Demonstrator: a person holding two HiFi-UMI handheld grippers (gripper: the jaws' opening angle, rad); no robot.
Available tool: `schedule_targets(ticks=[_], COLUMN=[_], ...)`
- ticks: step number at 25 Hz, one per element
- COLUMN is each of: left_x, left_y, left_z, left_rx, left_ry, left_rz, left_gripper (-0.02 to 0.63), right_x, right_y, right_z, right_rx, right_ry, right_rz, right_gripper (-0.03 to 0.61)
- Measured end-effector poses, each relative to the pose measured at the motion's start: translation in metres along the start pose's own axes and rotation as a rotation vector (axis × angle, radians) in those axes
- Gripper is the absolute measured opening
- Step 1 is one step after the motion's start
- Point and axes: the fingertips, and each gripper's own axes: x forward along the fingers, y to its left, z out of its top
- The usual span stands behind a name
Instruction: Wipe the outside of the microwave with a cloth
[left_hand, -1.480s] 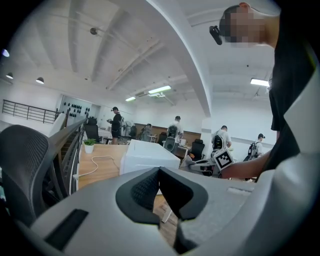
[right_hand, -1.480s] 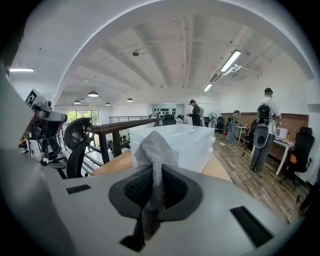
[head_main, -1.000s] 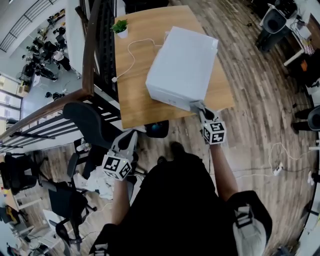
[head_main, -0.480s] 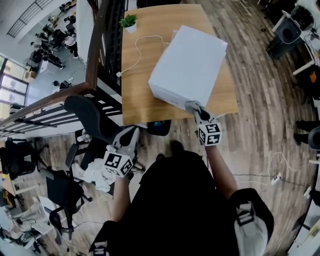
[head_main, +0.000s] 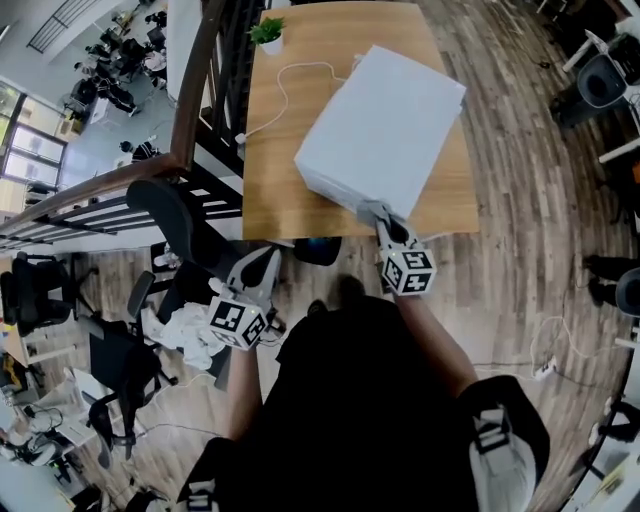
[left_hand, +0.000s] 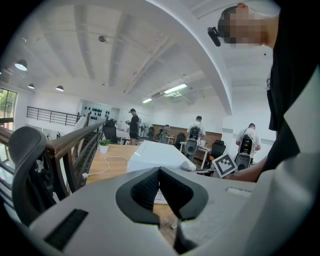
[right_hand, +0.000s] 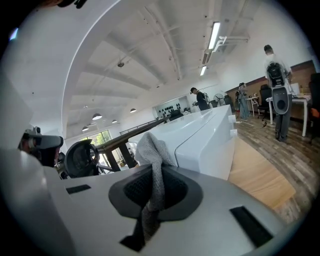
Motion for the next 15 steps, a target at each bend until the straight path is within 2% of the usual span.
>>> schedule_targets(ticks=[3,9,15], left_x=[0.004,0.018,0.035], left_y=[-0.002,0.012,0.031], left_z=[-0.002,0.0,0.007], left_rx=[0.002,-0.009,0.016], left_ry=[0.0,0.011,0.027], left_rz=[0.011,0.031,-0.046], left_gripper=[0.002,0.002,0.002], right_x=[0.004,0.017,0.029], right_y=[0.004,0.005,0.008], right_z=[-0.001,0.001,0.0], right_rx=[0.04,0.054,0.073], right_ry=[-0.01,-0.01,-0.01], right_rz=[0.017,0.038,-0.003], right_gripper=[0.015,0.015,0.015])
